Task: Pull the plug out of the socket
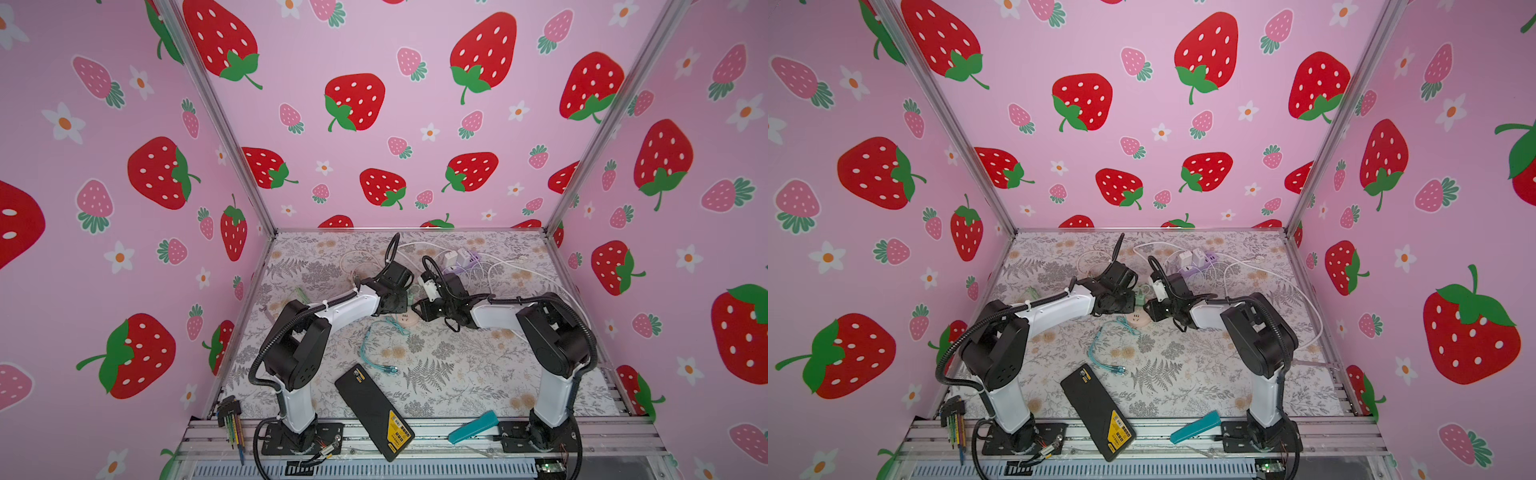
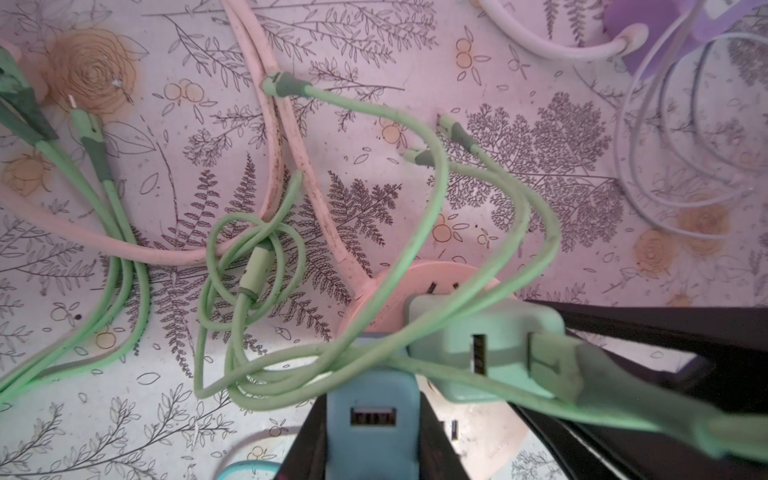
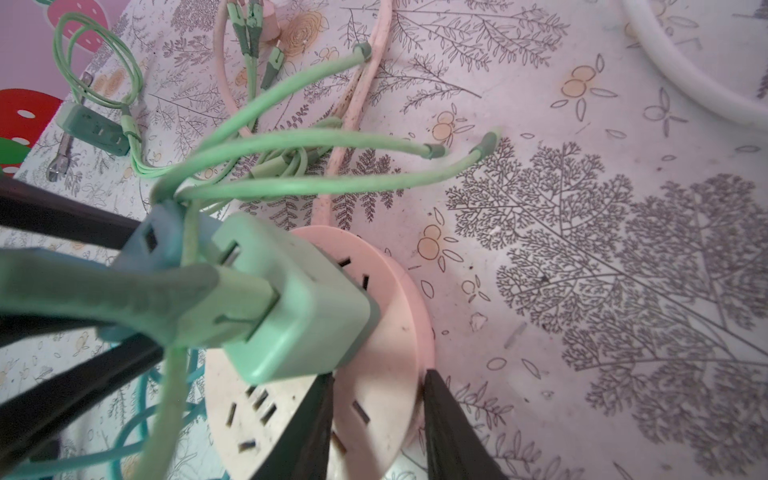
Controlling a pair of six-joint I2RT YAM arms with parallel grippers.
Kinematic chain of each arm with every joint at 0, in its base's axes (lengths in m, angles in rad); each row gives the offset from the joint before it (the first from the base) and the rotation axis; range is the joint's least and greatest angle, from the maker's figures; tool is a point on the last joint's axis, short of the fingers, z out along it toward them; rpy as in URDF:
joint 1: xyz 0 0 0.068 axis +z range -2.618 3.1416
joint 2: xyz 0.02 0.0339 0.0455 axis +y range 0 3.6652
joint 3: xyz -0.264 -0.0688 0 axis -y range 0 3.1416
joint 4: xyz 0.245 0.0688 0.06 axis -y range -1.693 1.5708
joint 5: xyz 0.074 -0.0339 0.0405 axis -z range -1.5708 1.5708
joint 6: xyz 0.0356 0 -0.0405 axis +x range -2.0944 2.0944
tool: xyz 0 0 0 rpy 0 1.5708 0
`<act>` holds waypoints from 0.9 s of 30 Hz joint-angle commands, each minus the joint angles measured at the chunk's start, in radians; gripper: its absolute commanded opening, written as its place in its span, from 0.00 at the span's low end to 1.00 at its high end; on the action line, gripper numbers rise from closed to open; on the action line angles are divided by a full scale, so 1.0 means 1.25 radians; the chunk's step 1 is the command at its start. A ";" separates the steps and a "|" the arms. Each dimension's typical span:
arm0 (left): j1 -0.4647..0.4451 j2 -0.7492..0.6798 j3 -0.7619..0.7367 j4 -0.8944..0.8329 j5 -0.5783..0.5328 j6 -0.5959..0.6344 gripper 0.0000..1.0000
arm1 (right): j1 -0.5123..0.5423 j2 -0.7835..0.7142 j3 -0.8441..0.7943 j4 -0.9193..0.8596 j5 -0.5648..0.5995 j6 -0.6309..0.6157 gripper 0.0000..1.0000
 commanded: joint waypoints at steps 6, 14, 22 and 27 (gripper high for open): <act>-0.018 -0.045 0.022 -0.007 0.022 -0.009 0.07 | 0.006 0.107 -0.038 -0.235 0.138 -0.033 0.37; -0.041 -0.042 0.046 -0.069 -0.072 0.016 0.07 | 0.013 0.125 -0.024 -0.251 0.163 -0.036 0.37; -0.047 -0.038 0.055 -0.077 -0.086 0.020 0.07 | 0.020 0.138 -0.013 -0.272 0.199 -0.042 0.37; -0.042 -0.041 0.048 -0.061 -0.067 0.016 0.07 | 0.019 0.139 -0.013 -0.278 0.214 -0.039 0.39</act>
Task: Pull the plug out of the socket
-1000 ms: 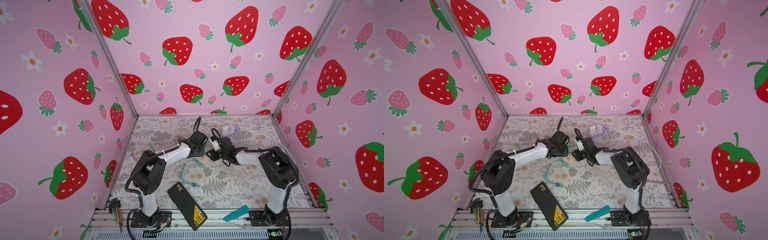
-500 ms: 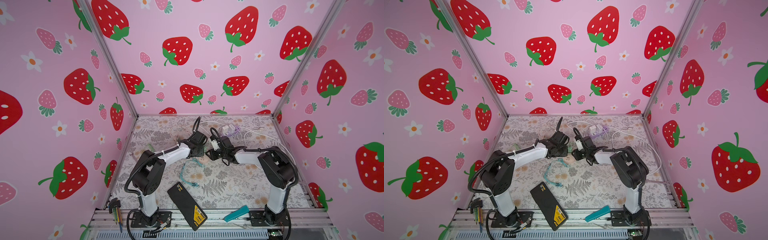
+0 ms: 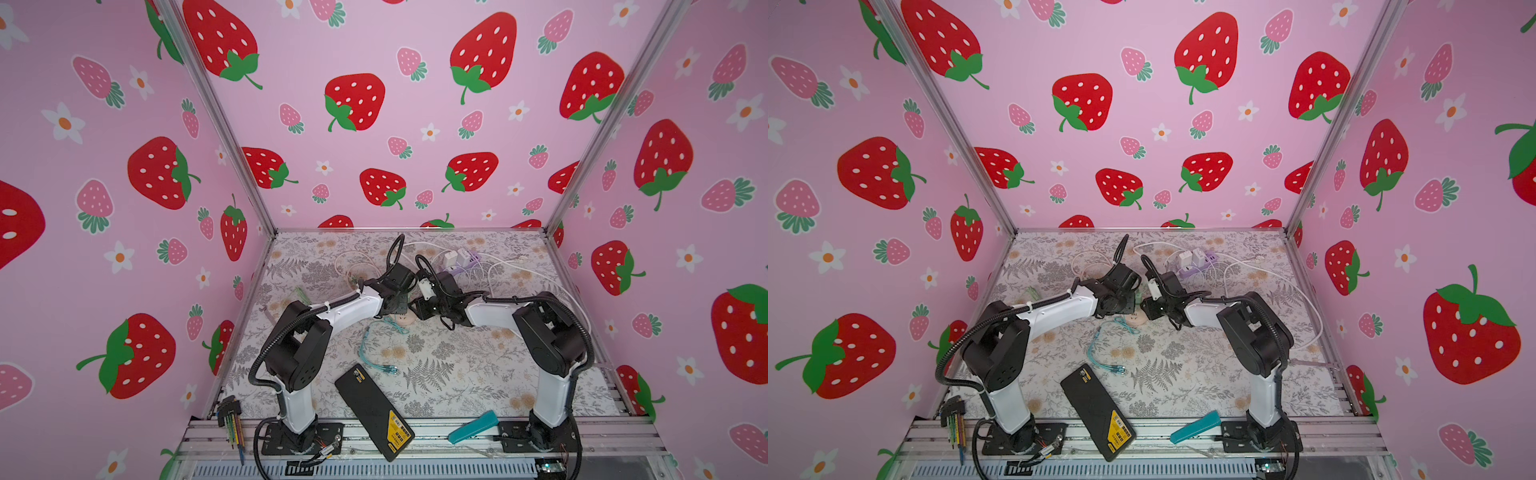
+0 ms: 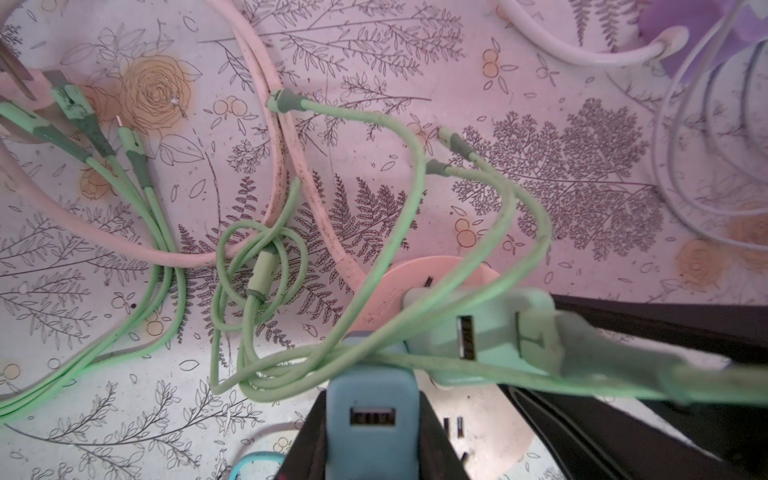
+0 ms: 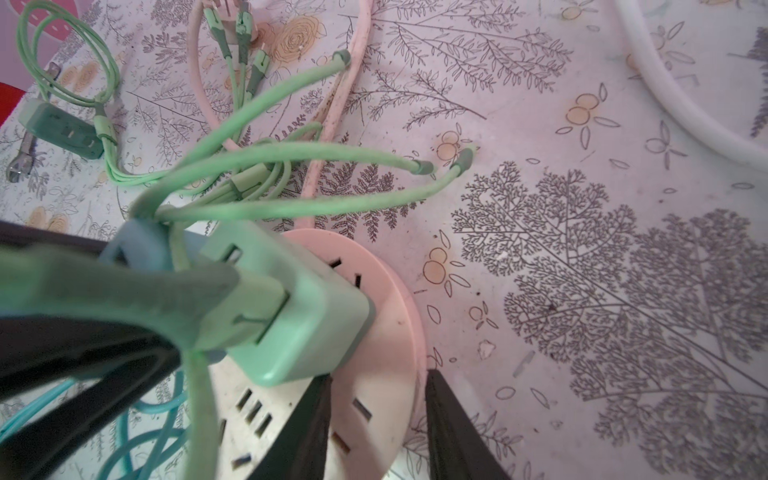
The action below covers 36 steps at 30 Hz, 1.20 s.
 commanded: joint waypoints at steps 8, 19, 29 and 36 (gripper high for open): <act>-0.008 -0.055 0.021 -0.012 0.047 0.010 0.07 | -0.006 0.126 -0.049 -0.250 0.163 -0.032 0.40; 0.022 -0.073 -0.016 0.031 0.117 -0.010 0.07 | -0.002 0.139 -0.041 -0.261 0.171 -0.030 0.46; 0.015 -0.054 -0.004 0.018 0.093 -0.002 0.07 | -0.002 0.144 -0.039 -0.257 0.152 -0.026 0.55; 0.008 -0.046 0.003 0.014 0.080 0.009 0.07 | -0.001 0.146 -0.039 -0.255 0.137 -0.027 0.56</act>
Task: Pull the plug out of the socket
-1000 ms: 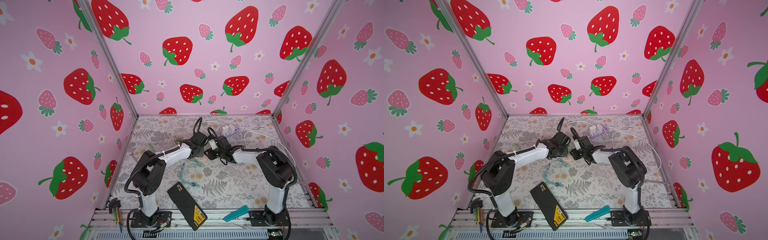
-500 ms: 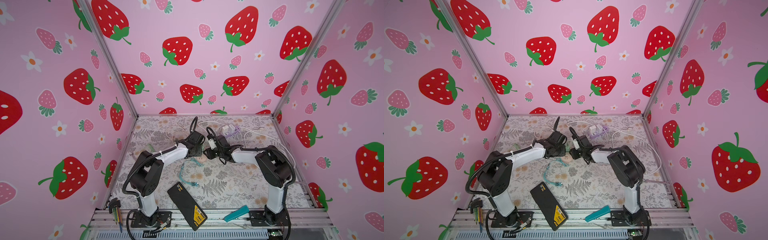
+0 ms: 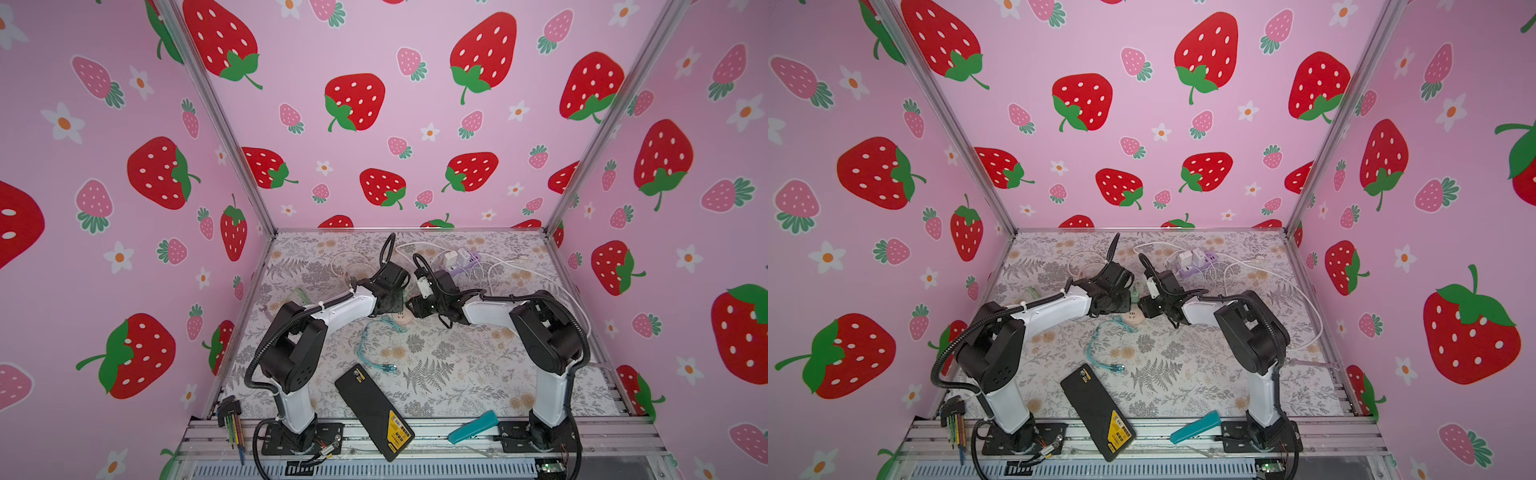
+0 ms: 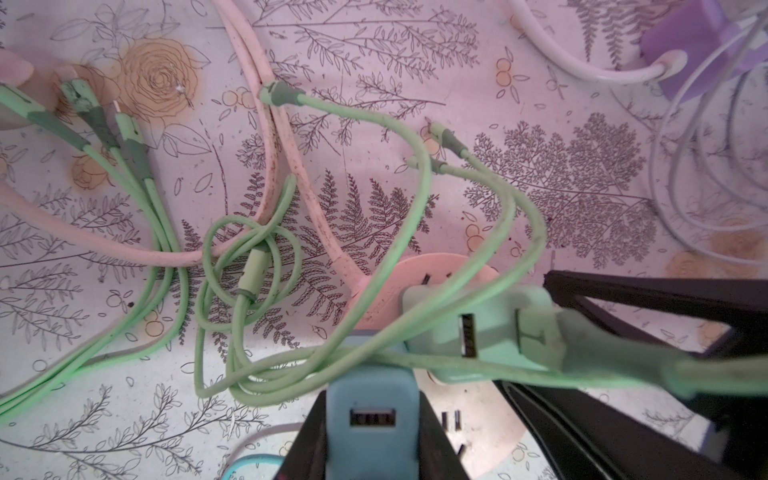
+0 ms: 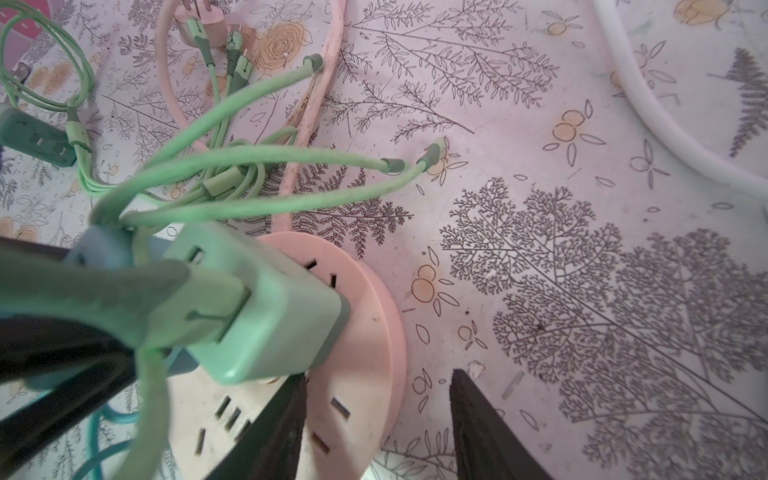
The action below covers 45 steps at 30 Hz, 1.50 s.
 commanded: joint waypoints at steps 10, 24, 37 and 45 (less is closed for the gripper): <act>-0.047 -0.001 0.086 -0.049 -0.024 0.060 0.07 | -0.006 0.140 -0.053 -0.263 0.139 -0.030 0.57; 0.028 -0.067 -0.012 0.079 0.199 -0.012 0.07 | -0.005 0.160 -0.041 -0.279 0.155 -0.034 0.56; -0.038 -0.020 0.103 -0.102 -0.058 0.061 0.07 | -0.005 0.173 -0.033 -0.288 0.160 -0.035 0.56; -0.033 -0.079 0.090 -0.113 -0.058 0.062 0.07 | -0.005 0.173 -0.032 -0.288 0.160 -0.034 0.56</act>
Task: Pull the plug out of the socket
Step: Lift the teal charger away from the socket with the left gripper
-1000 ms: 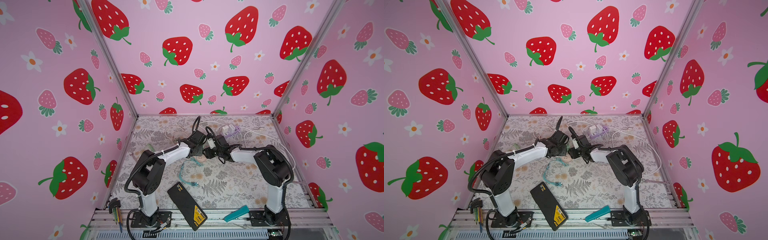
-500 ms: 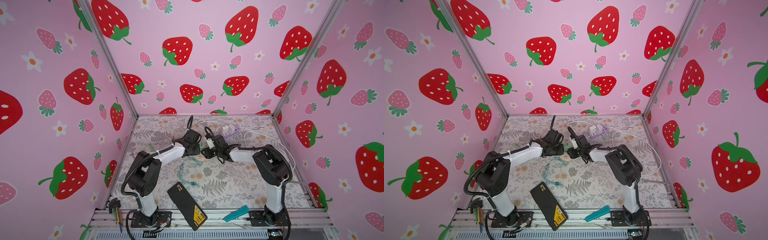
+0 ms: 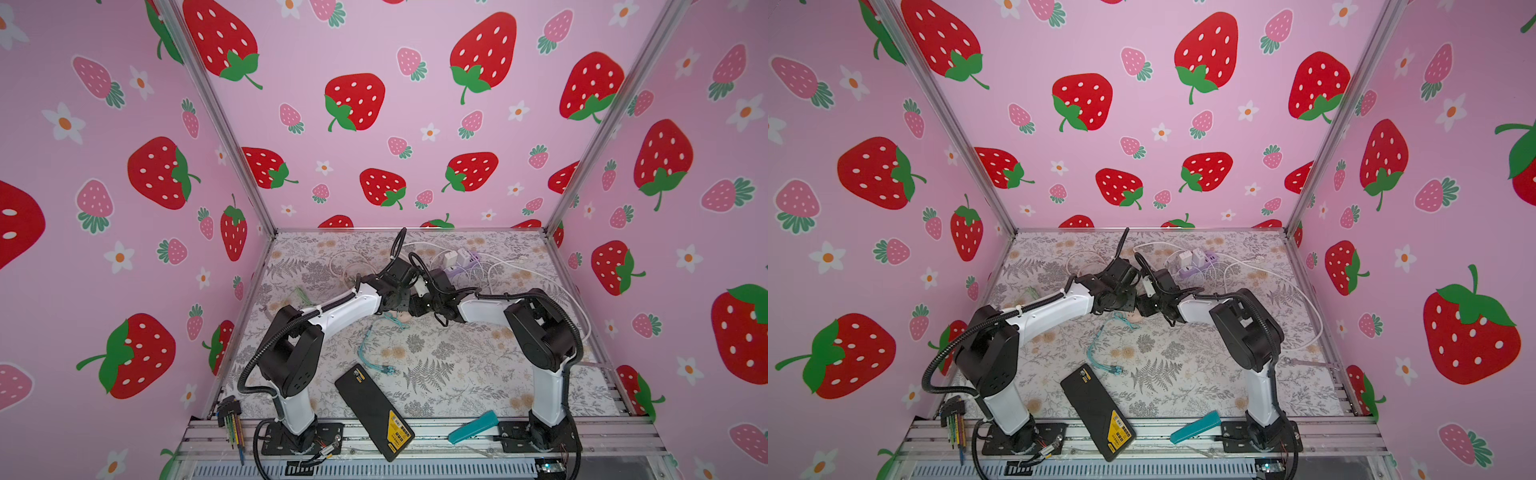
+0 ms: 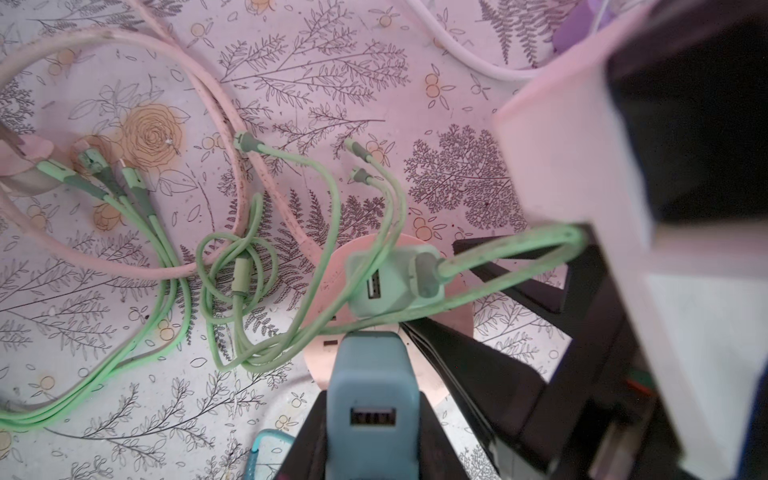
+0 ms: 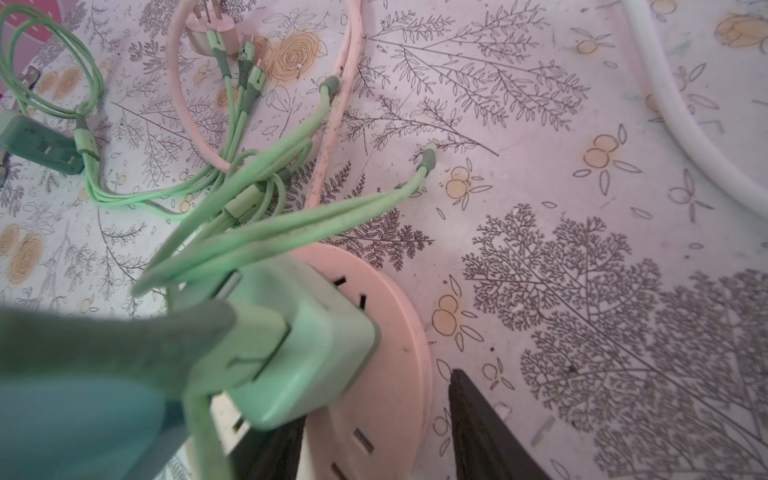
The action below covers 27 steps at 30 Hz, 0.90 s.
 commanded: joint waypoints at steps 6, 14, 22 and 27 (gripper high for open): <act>0.069 -0.166 0.014 -0.069 -0.013 0.024 0.07 | -0.014 0.134 -0.073 -0.283 0.158 -0.029 0.56; 0.235 -0.258 0.057 -0.162 0.077 0.066 0.07 | -0.014 0.131 -0.072 -0.282 0.157 -0.028 0.56; 0.431 -0.205 0.073 -0.125 0.251 0.100 0.07 | -0.014 0.127 -0.074 -0.280 0.155 -0.028 0.55; 0.524 -0.104 0.096 -0.110 0.342 0.087 0.07 | -0.014 0.125 -0.074 -0.280 0.153 -0.030 0.55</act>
